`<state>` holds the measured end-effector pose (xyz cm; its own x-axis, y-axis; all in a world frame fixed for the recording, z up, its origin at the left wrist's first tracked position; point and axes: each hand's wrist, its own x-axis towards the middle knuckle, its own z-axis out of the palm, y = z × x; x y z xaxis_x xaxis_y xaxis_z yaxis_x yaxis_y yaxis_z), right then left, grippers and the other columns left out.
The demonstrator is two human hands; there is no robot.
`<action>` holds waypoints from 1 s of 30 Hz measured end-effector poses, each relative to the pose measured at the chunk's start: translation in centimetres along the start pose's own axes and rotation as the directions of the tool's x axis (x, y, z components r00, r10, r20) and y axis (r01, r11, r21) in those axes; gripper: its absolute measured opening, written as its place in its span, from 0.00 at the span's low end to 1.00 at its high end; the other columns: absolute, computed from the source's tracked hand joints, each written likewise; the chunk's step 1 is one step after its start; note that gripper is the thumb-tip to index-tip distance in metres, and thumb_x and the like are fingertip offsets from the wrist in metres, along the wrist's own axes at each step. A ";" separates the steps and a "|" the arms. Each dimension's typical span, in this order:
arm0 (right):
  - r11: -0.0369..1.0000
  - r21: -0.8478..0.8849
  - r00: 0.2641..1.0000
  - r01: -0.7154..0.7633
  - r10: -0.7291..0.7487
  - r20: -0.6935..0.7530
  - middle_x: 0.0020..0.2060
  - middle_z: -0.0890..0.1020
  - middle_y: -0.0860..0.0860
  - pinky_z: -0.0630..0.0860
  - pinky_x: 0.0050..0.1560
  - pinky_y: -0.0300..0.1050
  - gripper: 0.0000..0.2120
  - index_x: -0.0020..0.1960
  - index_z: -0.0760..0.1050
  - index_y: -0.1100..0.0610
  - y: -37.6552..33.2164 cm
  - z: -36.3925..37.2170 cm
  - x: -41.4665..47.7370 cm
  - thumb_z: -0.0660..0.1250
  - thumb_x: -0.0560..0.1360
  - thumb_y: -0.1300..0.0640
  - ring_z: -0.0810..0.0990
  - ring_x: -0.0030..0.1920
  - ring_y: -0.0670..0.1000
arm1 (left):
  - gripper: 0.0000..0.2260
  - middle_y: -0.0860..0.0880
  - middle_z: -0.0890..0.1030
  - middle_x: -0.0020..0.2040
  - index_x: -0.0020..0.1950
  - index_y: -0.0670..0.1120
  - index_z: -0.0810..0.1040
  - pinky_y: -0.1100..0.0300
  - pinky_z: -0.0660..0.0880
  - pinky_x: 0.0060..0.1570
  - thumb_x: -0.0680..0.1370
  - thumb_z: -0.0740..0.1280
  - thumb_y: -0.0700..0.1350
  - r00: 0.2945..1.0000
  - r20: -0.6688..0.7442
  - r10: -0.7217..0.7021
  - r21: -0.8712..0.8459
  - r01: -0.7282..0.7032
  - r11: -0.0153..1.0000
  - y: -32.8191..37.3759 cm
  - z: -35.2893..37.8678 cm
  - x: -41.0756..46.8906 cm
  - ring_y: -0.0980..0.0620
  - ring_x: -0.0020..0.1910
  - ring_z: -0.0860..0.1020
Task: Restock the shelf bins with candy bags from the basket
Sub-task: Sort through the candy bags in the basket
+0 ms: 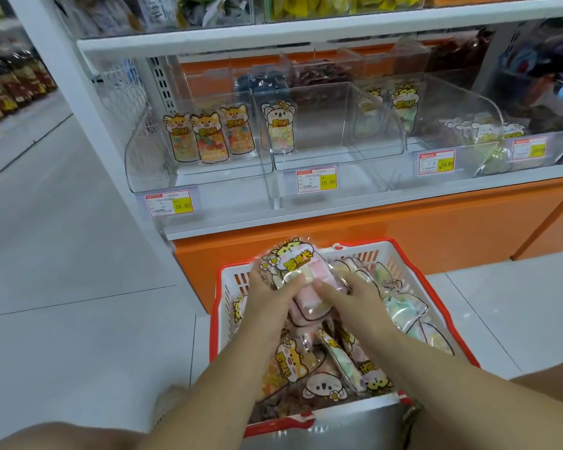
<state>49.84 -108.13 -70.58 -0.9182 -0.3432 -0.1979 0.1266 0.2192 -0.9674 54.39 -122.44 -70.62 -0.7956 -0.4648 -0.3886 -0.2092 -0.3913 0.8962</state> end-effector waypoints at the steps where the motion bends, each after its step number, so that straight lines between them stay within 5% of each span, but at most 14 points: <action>1: 1.000 0.012 1.000 -0.003 0.002 0.031 0.46 0.85 0.51 0.81 0.55 0.56 0.11 0.54 0.81 0.50 -0.3 -0.3 0.2 0.70 0.76 0.45 0.84 0.47 0.55 | 0.49 0.50 0.79 0.66 0.72 0.66 0.63 0.39 0.75 0.62 0.55 0.81 0.56 0.999 -0.031 0.022 0.046 -0.021 0.999 0.4 -0.3 0.1 0.45 0.62 0.80; 3: 0.998 -0.045 0.999 -0.036 0.037 0.028 0.44 0.86 0.50 0.80 0.57 0.59 0.10 0.56 0.80 0.47 -0.2 -1.6 1.1 0.68 0.78 0.45 0.84 0.46 0.56 | 0.48 0.53 0.74 0.71 0.76 0.66 0.57 0.39 0.73 0.65 0.64 0.81 0.53 0.994 -0.072 0.081 0.168 -0.068 0.983 1.3 -0.9 0.0 0.46 0.66 0.77; 5: 0.931 -0.365 0.995 -0.001 0.037 0.092 0.44 0.85 0.53 0.81 0.55 0.58 0.08 0.53 0.80 0.48 0.8 -3.0 2.0 0.67 0.78 0.47 0.84 0.46 0.59 | 0.43 0.53 0.72 0.69 0.79 0.60 0.55 0.46 0.72 0.66 0.73 0.78 0.44 0.987 -0.107 0.123 0.217 -0.098 0.971 1.4 -1.9 0.1 0.48 0.65 0.75; 8: 0.617 -0.773 0.904 0.146 0.234 0.357 0.51 0.81 0.50 0.77 0.54 0.47 0.14 0.60 0.76 0.52 4.0 -3.2 2.2 0.67 0.77 0.46 0.80 0.51 0.53 | 0.25 0.55 0.77 0.59 0.67 0.55 0.68 0.55 0.71 0.59 0.75 0.75 0.41 0.987 -0.124 0.103 0.238 -0.071 0.969 0.4 -3.5 0.7 0.54 0.54 0.77; 11: 0.387 -0.913 0.838 0.132 0.449 0.311 0.57 0.79 0.53 0.76 0.54 0.47 0.29 0.67 0.69 0.56 7.3 -1.7 1.0 0.67 0.74 0.39 0.79 0.56 0.55 | 0.18 0.52 0.82 0.56 0.62 0.49 0.76 0.52 0.74 0.56 0.75 0.75 0.44 0.988 -0.152 0.036 0.318 0.015 0.948 -0.3 -4.1 0.8 0.52 0.53 0.80; 14: 0.225 -0.963 0.895 0.149 0.382 0.228 0.45 0.78 0.51 0.80 0.47 0.48 0.16 0.56 0.75 0.57 9.0 -1.2 0.8 0.65 0.76 0.46 0.81 0.48 0.55 | 0.20 0.52 0.83 0.56 0.65 0.49 0.76 0.47 0.76 0.62 0.75 0.75 0.45 0.988 -0.149 0.028 0.336 0.024 0.941 -0.4 -4.1 0.8 0.49 0.56 0.80; 17: 0.281 -0.950 0.915 0.134 0.334 0.228 0.39 0.78 0.52 0.76 0.36 0.43 0.07 0.44 0.76 0.58 7.3 -2.1 2.5 0.62 0.77 0.57 0.81 0.43 0.54 | 0.21 0.52 0.83 0.57 0.66 0.50 0.76 0.46 0.76 0.61 0.74 0.75 0.46 0.989 -0.141 0.040 0.356 0.013 0.934 -0.5 -4.6 1.2 0.50 0.56 0.81; 20: 0.440 -0.895 0.950 0.075 0.240 0.198 0.31 0.74 0.49 0.68 0.29 0.36 0.10 0.34 0.69 0.56 3.4 -4.0 4.7 0.63 0.74 0.60 0.77 0.34 0.50 | 0.24 0.54 0.79 0.58 0.70 0.47 0.73 0.54 0.73 0.57 0.75 0.75 0.44 0.987 -0.146 0.073 0.307 -0.025 0.951 -0.5 -5.0 1.3 0.51 0.55 0.78; 25: 0.704 -0.696 0.980 0.142 -0.197 0.002 0.29 0.75 0.47 0.64 0.28 0.39 0.04 0.40 0.76 0.55 -3.0 -5.3 3.8 0.66 0.73 0.60 0.75 0.30 0.47 | 0.17 0.50 0.84 0.57 0.60 0.53 0.79 0.47 0.75 0.61 0.72 0.77 0.47 0.986 -0.164 0.031 0.127 -0.010 0.992 0.0 -4.0 0.5 0.48 0.56 0.81; 28: 0.715 -0.597 0.899 0.363 -0.438 0.023 0.29 0.76 0.44 0.66 0.30 0.37 0.07 0.46 0.79 0.51 -5.3 -4.0 1.4 0.65 0.75 0.61 0.72 0.29 0.44 | 0.34 0.51 0.83 0.61 0.66 0.55 0.76 0.38 0.75 0.61 0.62 0.79 0.57 0.995 -0.104 -0.010 0.000 0.010 1.000 -0.3 -2.6 0.9 0.44 0.62 0.79; 30: 0.653 -0.590 0.841 0.474 -0.534 0.085 0.38 0.82 0.45 0.69 0.34 0.34 0.10 0.54 0.82 0.52 -5.7 -3.1 0.5 0.66 0.77 0.61 0.73 0.32 0.41 | 0.42 0.51 0.80 0.65 0.69 0.56 0.73 0.37 0.76 0.59 0.58 0.80 0.63 0.998 -0.063 -0.008 -0.054 0.005 0.999 -0.4 -1.9 1.5 0.43 0.65 0.77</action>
<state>47.54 -106.73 -64.63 -0.8080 -0.4834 0.3369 -0.5746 0.5195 -0.6324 54.35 -124.43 -71.98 -0.7562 -0.5110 -0.4086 -0.1816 -0.4361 0.8814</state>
